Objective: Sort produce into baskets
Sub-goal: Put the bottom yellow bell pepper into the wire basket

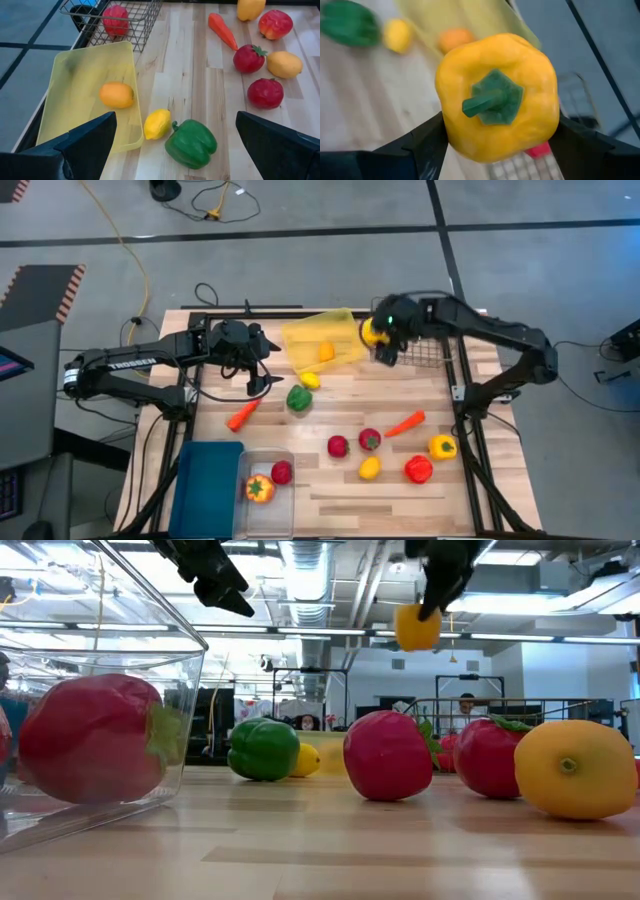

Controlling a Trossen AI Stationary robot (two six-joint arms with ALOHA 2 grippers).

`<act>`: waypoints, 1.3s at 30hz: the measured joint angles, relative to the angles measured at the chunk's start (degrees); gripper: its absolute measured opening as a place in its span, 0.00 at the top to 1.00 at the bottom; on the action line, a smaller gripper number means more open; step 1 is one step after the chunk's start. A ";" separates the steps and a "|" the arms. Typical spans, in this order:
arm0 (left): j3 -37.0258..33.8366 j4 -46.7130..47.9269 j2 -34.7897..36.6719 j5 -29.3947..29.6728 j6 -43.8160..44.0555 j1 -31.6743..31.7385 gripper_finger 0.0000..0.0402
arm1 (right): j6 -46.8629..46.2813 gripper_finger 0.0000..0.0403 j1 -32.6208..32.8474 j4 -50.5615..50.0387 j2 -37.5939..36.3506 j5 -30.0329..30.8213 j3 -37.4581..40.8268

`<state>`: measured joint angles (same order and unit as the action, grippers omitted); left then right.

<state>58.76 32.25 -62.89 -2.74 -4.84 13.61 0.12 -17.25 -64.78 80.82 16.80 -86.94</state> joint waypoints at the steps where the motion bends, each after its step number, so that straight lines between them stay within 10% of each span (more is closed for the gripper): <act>1: 0.00 -0.01 0.00 0.00 0.00 0.00 0.01 | 0.33 0.18 -2.22 -0.70 0.01 -0.01 0.00; 16: 0.00 -0.02 0.00 0.09 -0.02 0.00 0.01 | 9.07 0.18 -23.84 1.29 11.26 -12.78 4.05; 39: 0.00 0.00 0.00 0.09 -0.51 0.00 0.01 | 11.95 0.09 -26.26 0.70 19.73 -15.39 4.13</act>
<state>58.76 32.25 -62.89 -2.66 -5.35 13.61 12.08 -43.51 -64.08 100.54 1.41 -82.81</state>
